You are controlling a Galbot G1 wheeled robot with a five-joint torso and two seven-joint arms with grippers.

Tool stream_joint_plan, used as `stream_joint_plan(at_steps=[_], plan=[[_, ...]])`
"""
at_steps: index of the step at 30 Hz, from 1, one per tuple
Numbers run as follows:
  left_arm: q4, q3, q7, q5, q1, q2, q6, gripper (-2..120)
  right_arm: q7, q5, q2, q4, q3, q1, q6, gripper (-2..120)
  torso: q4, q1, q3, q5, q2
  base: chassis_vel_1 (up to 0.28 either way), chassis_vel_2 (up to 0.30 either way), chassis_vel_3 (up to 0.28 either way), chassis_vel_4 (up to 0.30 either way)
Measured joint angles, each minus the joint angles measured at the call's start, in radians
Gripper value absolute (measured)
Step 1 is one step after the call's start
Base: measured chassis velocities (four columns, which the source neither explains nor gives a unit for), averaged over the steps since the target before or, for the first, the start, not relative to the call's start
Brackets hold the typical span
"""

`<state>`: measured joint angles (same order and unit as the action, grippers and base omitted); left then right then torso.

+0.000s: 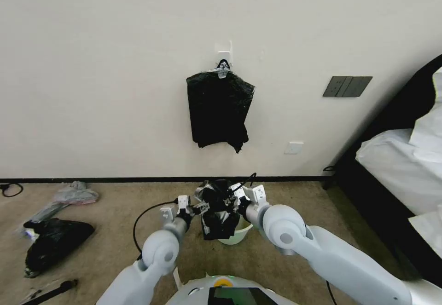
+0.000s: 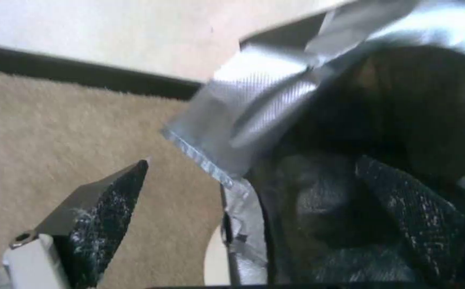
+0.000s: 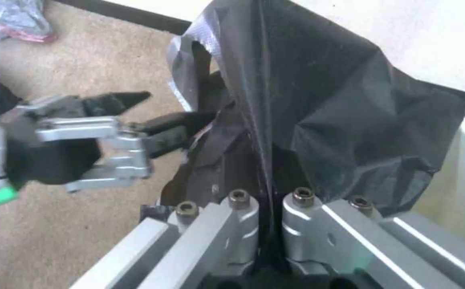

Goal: Place a trash bag onto the trash bin.

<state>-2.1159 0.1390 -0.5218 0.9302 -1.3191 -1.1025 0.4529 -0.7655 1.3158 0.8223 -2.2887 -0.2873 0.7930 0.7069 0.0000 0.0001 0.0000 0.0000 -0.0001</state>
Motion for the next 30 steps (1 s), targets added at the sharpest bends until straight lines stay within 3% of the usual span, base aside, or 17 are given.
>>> stream_joint_plan(at_steps=[6,8,20,25,30], plan=[[0.048,-0.046,-0.066,0.064,0.064,-0.031,0.059,100,0.0,0.0,0.001,-0.001,0.0,0.001,0.0,0,0.0001,0.0,0.0,0.0,0.0,0.0,0.0,0.0,0.0],[0.071,-0.073,-0.134,0.115,0.108,-0.056,0.114,100,-0.001,0.0,0.002,-0.002,-0.001,0.002,0.0,0,0.0,0.0,0.0,0.0,0.0,0.0,0.0,0.0,0.0],[0.171,-0.147,-0.328,0.226,0.256,-0.113,0.248,93,-0.003,0.001,-0.002,-0.006,0.006,0.014,-0.001,0,0.0,0.0,0.0,0.0001,0.0,0.0,0.0,0.0,0.0],[0.205,-0.149,-0.353,0.247,0.279,-0.129,0.252,86,-0.003,0.003,-0.003,-0.008,0.014,0.019,-0.001,0,0.0,0.0,0.0,0.0,0.0,0.0,0.0,0.0,0.0],[0.226,-0.152,-0.362,0.259,0.296,-0.137,0.253,70,-0.004,0.004,-0.004,-0.008,0.016,0.021,-0.001,0,0.0,0.0,0.0,0.0,0.0,0.0,0.0,0.0,0.0]])
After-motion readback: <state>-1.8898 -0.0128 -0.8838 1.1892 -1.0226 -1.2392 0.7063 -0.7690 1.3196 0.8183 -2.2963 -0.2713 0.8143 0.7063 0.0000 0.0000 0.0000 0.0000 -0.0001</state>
